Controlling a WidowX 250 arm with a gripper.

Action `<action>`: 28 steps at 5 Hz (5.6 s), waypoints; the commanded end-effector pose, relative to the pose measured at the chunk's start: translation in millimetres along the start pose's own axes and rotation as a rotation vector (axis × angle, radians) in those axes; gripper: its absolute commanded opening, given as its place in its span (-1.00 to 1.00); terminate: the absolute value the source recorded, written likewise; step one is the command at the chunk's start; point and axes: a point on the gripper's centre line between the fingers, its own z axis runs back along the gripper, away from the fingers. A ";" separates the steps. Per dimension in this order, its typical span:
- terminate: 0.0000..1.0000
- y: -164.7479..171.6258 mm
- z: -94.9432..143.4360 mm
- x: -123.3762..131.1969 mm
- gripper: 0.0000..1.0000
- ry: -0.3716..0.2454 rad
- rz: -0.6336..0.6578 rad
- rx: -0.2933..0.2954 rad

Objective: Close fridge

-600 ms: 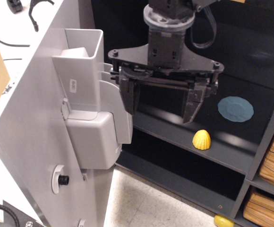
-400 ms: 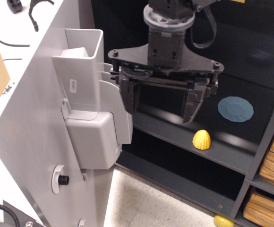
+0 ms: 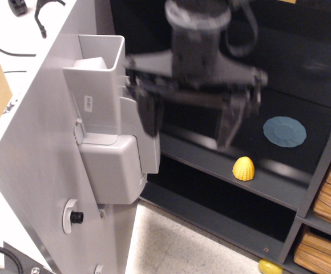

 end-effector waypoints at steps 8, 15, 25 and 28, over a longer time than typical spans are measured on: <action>-1.00 98.8 0.1 4.9 1.00 -0.063 0.022 0.055; -1.00 -26.0 43.7 -39.2 1.00 -0.049 -0.081 -0.171; -1.00 -58.0 -69.8 81.0 1.00 -0.249 0.074 -0.073; -1.00 -67.6 -76.0 97.0 1.00 -0.379 0.084 -0.114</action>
